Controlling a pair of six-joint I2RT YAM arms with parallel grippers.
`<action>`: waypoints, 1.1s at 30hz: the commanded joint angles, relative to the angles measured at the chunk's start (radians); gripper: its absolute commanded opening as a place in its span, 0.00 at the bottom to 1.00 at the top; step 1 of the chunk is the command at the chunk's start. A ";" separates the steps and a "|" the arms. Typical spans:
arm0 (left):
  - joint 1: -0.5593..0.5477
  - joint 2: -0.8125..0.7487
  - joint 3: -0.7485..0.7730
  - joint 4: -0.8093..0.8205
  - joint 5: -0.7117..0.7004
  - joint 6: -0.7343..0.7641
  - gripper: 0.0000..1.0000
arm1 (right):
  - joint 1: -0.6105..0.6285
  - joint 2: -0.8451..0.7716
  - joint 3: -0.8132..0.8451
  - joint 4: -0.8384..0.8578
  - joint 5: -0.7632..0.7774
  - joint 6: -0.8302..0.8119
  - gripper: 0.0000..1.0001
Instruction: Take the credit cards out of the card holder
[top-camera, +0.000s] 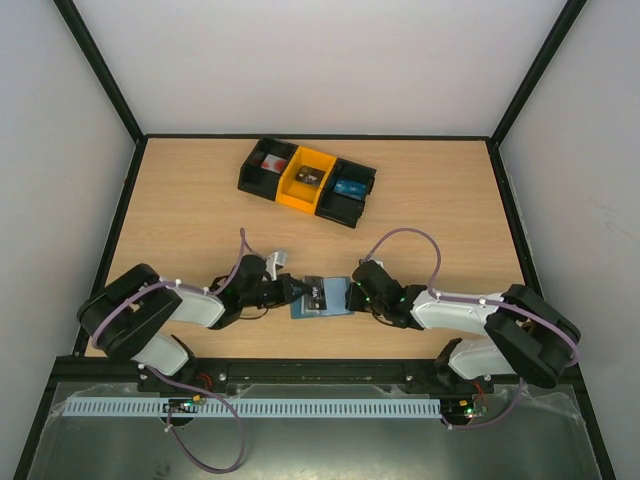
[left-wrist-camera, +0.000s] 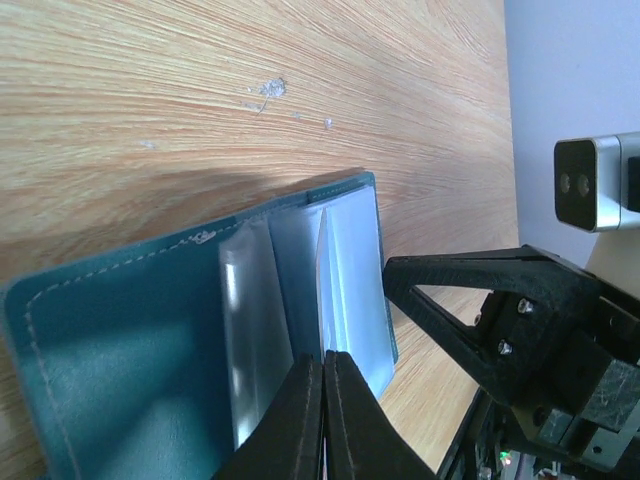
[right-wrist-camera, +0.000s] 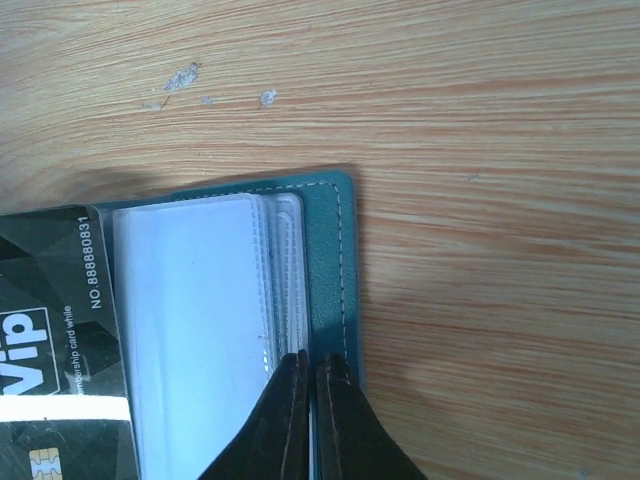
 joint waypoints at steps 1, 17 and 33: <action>0.010 -0.052 -0.025 -0.069 -0.016 0.048 0.02 | 0.006 -0.025 -0.021 -0.057 0.009 -0.006 0.05; 0.037 -0.295 0.034 -0.367 0.101 0.226 0.02 | 0.005 -0.292 0.125 -0.191 -0.137 -0.261 0.22; 0.037 -0.483 0.096 -0.526 0.362 0.389 0.02 | 0.005 -0.380 0.249 -0.347 -0.519 -0.470 0.25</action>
